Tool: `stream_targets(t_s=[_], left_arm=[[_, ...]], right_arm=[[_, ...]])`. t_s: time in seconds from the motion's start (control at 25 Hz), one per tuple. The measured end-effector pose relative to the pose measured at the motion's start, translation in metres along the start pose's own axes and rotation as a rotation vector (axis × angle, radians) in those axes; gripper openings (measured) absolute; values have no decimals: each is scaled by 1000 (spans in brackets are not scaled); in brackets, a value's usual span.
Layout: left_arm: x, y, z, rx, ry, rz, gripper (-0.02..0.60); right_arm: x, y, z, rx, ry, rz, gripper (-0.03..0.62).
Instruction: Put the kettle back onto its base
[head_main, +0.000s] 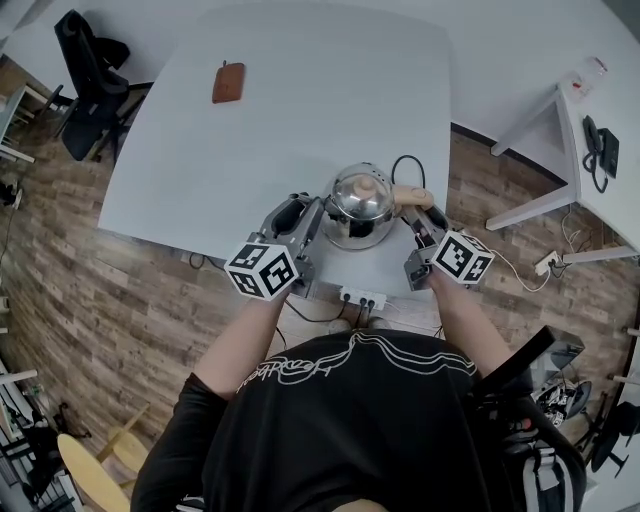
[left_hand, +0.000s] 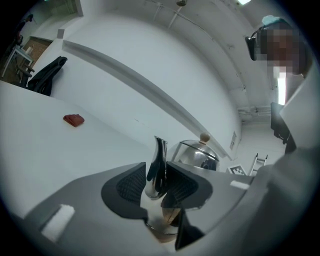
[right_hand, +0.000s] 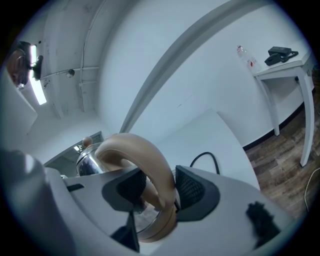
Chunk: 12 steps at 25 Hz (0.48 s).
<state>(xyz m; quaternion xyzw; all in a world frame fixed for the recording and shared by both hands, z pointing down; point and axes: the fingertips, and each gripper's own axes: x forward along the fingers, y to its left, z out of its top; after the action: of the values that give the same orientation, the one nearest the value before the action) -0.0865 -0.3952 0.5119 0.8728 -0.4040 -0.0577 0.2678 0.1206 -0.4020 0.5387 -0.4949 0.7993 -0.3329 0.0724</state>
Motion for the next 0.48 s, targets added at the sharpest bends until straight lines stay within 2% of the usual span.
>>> stream_targets(t_s=[0.12, 0.28, 0.48], left_arm=[[0, 0, 1, -9, 5, -6, 138], [-6, 2, 3, -27, -8, 6, 187], [-20, -2, 2, -59, -1, 0, 187]], right_arm=[[-1, 0, 0, -19, 14, 2, 179], [-6, 0, 0, -109, 35, -32, 179], [-20, 1, 1, -151, 52, -45, 184]])
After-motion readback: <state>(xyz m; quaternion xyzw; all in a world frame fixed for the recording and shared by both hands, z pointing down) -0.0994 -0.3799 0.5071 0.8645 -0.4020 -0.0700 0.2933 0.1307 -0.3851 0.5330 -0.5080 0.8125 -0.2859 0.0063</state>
